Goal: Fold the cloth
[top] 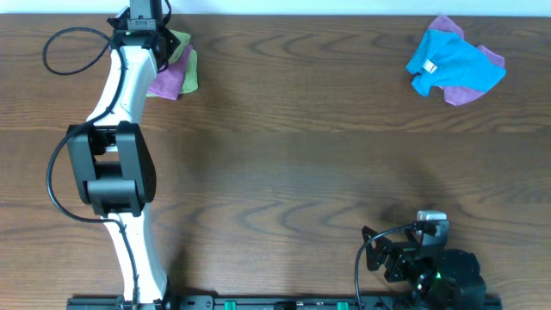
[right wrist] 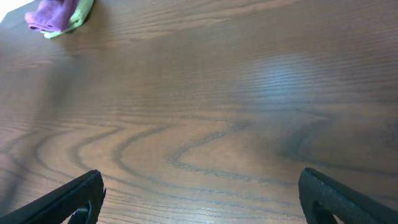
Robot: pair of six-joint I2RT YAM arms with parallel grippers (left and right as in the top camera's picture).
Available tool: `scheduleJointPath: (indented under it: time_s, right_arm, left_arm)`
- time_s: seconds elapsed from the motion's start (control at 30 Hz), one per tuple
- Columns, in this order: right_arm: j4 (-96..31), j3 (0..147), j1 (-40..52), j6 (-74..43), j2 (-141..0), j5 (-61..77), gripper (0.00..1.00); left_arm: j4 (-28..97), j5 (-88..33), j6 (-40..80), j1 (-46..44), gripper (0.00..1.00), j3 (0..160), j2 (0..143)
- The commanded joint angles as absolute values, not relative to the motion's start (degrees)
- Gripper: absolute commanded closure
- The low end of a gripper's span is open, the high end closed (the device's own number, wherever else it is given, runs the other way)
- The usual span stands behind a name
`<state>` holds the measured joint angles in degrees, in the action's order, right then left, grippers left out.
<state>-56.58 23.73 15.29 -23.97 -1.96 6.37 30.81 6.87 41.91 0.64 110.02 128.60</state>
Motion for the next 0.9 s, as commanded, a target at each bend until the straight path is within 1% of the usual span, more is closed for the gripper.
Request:
scheduleJointPath:
  time_s: [0.0,0.2,0.33,0.57,0.73,0.77,0.87]
  right_arm:
    - [-56.69,23.55,14.66,-24.82,-1.52,5.80,0.01]
    - [-56.69,23.55,14.66,-24.82,-1.52,5.80,0.01]
    - [-56.69,23.55,14.66,-24.82,-1.52,5.80,0.01]
    - [-56.69,23.55,14.66,-24.82,-1.52,5.82,0.01]
    - [-56.69,23.57,14.66,-24.82,-1.52,5.80,0.01]
    - [-56.69,23.55,14.66,-24.82,-1.52,5.80,0.01]
    - [-56.69,23.55,14.66,-24.82,-1.52,5.80,0.01]
  left_arm:
    - [32.42,7.86,41.12,0.78,0.94,111.26,129.12]
    - [35.88,7.88,41.08,0.78,0.94,111.28,129.12]
    - [38.54,7.88,40.82,0.78,0.88,111.26,129.12]
    - [42.22,7.90,38.37,0.78,0.74,111.28,128.55]
    - [42.89,7.90,34.59,0.80,0.56,111.28,126.76]
    - [42.92,7.94,34.17,0.78,0.51,111.28,126.37]
    - [42.92,7.97,33.52,0.80,0.43,111.28,125.05]
